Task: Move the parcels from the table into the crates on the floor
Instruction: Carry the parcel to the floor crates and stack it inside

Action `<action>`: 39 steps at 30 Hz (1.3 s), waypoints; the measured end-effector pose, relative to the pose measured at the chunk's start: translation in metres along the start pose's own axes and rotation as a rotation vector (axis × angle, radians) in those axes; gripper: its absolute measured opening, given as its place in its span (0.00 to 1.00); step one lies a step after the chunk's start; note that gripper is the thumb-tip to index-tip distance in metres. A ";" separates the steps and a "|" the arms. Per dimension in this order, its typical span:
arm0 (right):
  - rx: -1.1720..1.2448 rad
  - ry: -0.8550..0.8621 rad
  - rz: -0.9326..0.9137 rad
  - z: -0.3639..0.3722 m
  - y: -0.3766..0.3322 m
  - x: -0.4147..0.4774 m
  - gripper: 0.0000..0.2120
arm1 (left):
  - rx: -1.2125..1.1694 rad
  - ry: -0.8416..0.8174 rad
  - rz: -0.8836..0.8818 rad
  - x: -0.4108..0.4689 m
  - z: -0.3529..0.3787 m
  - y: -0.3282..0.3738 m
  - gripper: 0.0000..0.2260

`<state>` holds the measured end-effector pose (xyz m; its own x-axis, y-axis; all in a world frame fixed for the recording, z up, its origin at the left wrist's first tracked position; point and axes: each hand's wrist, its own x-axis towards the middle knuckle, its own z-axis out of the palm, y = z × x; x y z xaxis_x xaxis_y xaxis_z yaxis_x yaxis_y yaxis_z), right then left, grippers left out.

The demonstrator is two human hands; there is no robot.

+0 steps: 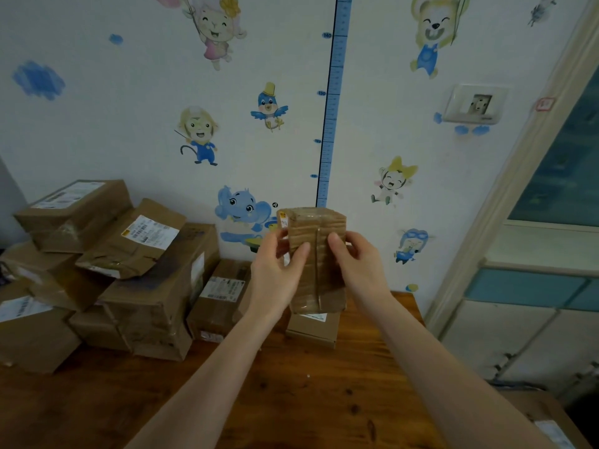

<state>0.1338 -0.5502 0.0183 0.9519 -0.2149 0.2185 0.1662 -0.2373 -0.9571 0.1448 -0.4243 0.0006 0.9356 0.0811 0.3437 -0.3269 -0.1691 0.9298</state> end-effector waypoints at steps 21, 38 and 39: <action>0.161 -0.057 0.271 -0.005 -0.001 0.005 0.09 | 0.021 -0.060 0.074 0.006 -0.018 -0.007 0.15; 0.252 0.079 0.425 -0.008 0.018 0.013 0.40 | -0.324 -0.029 -0.262 0.008 -0.028 -0.009 0.10; 0.239 0.092 0.408 -0.009 0.019 0.013 0.40 | -0.269 -0.036 -0.274 0.010 -0.028 -0.009 0.12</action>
<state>0.1477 -0.5659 0.0043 0.9267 -0.3310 -0.1783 -0.1512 0.1061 -0.9828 0.1530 -0.3943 -0.0010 0.9956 0.0522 0.0773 -0.0830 0.1181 0.9895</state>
